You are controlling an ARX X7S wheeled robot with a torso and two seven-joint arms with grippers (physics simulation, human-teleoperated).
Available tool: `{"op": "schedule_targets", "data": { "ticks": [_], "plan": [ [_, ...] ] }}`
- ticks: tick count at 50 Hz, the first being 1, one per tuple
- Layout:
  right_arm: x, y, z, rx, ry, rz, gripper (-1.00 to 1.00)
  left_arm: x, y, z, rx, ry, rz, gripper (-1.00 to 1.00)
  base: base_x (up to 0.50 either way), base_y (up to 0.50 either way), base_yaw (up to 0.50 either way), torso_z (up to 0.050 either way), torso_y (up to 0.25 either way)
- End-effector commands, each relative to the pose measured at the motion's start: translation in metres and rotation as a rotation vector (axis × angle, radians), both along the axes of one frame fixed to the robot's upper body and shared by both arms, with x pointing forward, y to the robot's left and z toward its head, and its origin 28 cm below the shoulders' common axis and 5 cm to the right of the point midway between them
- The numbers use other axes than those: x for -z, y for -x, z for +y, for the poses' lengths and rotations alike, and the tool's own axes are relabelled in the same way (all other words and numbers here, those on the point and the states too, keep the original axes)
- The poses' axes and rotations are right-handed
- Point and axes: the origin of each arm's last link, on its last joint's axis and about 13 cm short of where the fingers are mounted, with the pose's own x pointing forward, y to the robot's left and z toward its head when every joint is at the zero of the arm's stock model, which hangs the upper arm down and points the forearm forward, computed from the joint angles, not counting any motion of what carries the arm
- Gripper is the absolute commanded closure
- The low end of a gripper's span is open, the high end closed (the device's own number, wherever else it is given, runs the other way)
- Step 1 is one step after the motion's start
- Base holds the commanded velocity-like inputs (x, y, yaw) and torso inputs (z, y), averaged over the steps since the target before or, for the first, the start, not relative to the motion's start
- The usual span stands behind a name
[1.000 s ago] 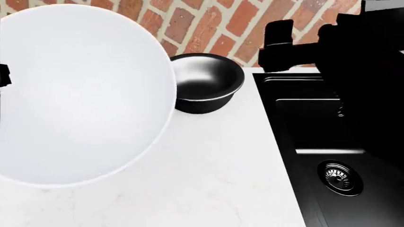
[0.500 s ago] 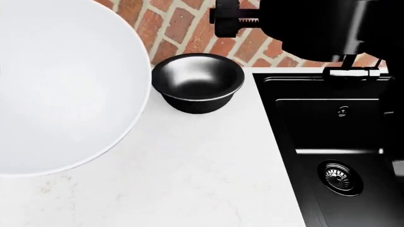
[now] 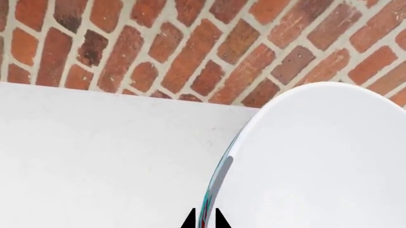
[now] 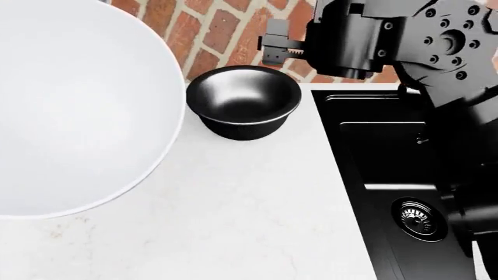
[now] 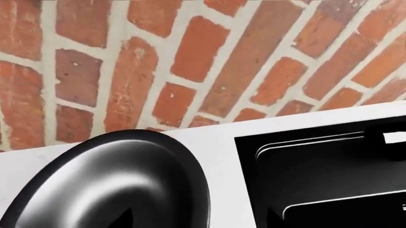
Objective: Stack the bowls in the sink.
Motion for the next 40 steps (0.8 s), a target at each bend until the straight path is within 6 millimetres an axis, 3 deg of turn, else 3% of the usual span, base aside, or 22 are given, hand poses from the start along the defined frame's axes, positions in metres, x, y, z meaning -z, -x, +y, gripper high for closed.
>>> {"op": "schedule_targets", "data": {
  "ticks": [1,21,40],
  "plan": [
    [0.024,-0.016,0.003,0.037,0.058,0.079,-1.0,0.0,0.001,0.001,-0.004,0.005,-0.01,1.0,0.0,0.0,0.0,0.0,0.0],
    [0.051,-0.028,0.001,0.054,-0.054,0.17,-1.0,0.002,-0.001,0.001,-0.007,0.0,-0.003,1.0,0.0,0.0,0.0,0.0,0.0],
    [0.064,-0.032,0.004,0.024,-0.109,0.236,-1.0,0.004,0.0,0.002,-0.011,0.002,-0.002,1.0,0.0,0.0,0.0,0.0,0.0]
  ]
}}
